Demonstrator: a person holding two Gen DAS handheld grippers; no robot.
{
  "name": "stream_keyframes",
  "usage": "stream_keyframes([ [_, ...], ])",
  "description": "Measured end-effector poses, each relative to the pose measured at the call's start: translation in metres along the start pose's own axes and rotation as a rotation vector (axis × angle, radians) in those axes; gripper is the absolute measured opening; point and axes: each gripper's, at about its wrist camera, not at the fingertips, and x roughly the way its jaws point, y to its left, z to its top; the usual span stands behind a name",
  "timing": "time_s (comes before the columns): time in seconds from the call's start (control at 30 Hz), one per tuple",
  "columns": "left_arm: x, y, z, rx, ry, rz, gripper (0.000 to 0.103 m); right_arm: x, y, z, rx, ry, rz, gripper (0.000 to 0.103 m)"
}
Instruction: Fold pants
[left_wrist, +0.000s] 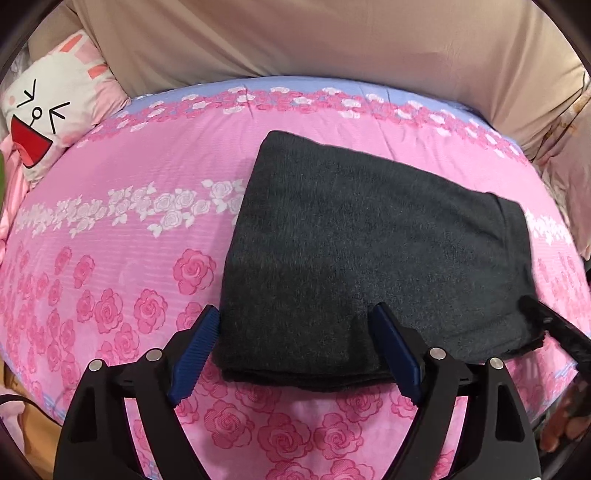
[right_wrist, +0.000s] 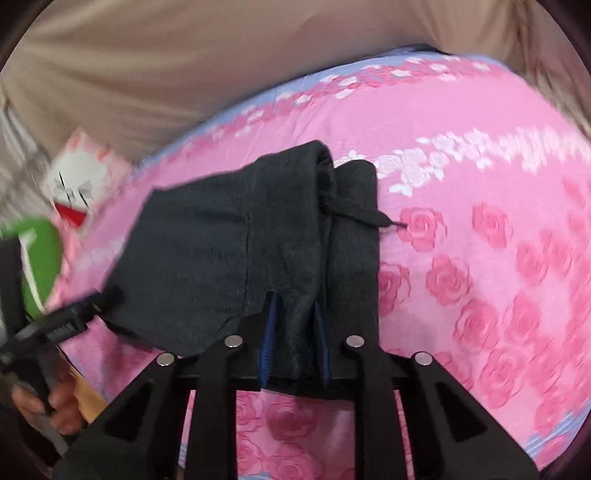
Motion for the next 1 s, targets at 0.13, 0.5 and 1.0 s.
stream_keyframes([
  [0.13,0.001,-0.002,0.000,0.005,-0.001,0.012,0.082,-0.014,0.019,0.003,-0.082,-0.034,-0.027,0.021],
  [0.5,0.002,-0.006,-0.002,0.011,-0.003,0.041,0.083,0.013,-0.004,-0.002,0.036,0.046,0.065,0.033],
  [1.0,-0.027,0.011,0.007,-0.051,-0.099,0.024,0.086,-0.028,0.052,0.028,-0.180,-0.129,0.029,0.012],
])
